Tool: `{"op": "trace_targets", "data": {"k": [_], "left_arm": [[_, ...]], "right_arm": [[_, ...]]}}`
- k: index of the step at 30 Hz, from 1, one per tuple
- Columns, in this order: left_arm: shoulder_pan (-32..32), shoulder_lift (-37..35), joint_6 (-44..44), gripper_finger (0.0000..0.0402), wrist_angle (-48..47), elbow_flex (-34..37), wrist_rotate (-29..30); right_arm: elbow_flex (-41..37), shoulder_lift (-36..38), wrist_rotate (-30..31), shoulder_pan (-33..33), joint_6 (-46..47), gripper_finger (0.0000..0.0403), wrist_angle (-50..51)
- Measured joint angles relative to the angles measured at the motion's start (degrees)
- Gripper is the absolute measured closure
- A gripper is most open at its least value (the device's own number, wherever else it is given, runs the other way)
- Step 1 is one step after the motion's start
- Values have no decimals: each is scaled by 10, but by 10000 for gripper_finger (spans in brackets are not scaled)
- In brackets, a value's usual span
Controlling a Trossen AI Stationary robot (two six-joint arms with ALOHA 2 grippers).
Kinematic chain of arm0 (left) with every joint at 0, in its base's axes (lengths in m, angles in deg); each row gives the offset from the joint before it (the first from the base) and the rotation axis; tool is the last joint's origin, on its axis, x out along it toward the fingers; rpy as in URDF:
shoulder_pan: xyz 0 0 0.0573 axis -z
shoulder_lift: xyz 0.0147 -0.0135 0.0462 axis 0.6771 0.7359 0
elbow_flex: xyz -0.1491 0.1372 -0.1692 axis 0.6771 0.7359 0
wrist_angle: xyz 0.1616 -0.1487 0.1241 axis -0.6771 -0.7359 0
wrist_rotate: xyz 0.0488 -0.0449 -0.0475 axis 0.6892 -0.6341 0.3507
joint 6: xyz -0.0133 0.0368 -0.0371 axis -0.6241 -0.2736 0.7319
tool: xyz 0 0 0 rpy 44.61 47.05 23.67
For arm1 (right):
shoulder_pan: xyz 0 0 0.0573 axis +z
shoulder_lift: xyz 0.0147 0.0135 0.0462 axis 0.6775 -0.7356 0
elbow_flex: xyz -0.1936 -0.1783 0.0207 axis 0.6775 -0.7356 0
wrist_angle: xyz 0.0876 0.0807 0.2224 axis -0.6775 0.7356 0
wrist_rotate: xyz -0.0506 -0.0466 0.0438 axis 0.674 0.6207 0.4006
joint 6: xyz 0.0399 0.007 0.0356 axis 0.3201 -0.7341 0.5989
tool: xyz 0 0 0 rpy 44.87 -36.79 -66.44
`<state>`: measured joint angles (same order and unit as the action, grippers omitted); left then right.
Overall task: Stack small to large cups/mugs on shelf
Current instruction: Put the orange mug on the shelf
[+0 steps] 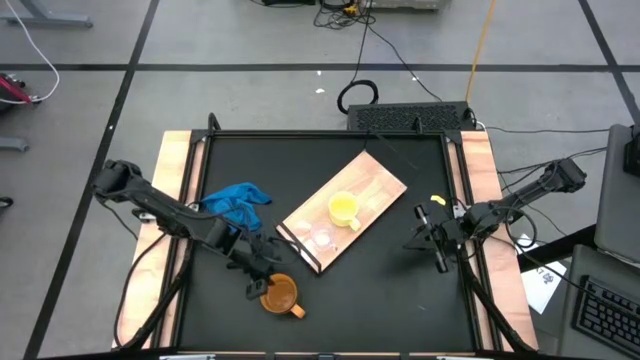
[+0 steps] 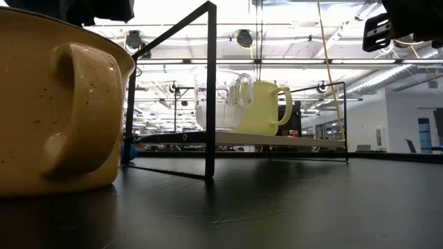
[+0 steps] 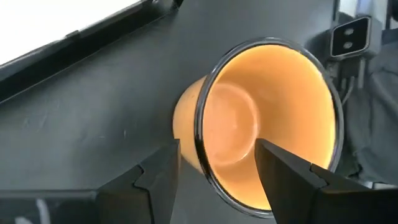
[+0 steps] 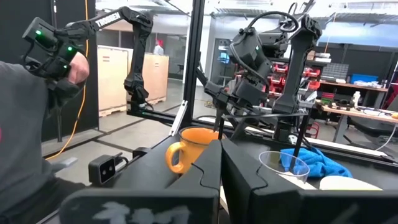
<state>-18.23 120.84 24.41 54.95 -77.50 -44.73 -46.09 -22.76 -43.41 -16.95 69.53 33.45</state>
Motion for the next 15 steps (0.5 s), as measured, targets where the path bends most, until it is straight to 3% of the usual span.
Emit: {"op": "trace_targets", "data": {"k": [15], "left_arm": [[8, 49, -23, 195, 19, 0, 17]], "right_arm": [[0, 0, 0, 0, 2, 403, 6]]}}
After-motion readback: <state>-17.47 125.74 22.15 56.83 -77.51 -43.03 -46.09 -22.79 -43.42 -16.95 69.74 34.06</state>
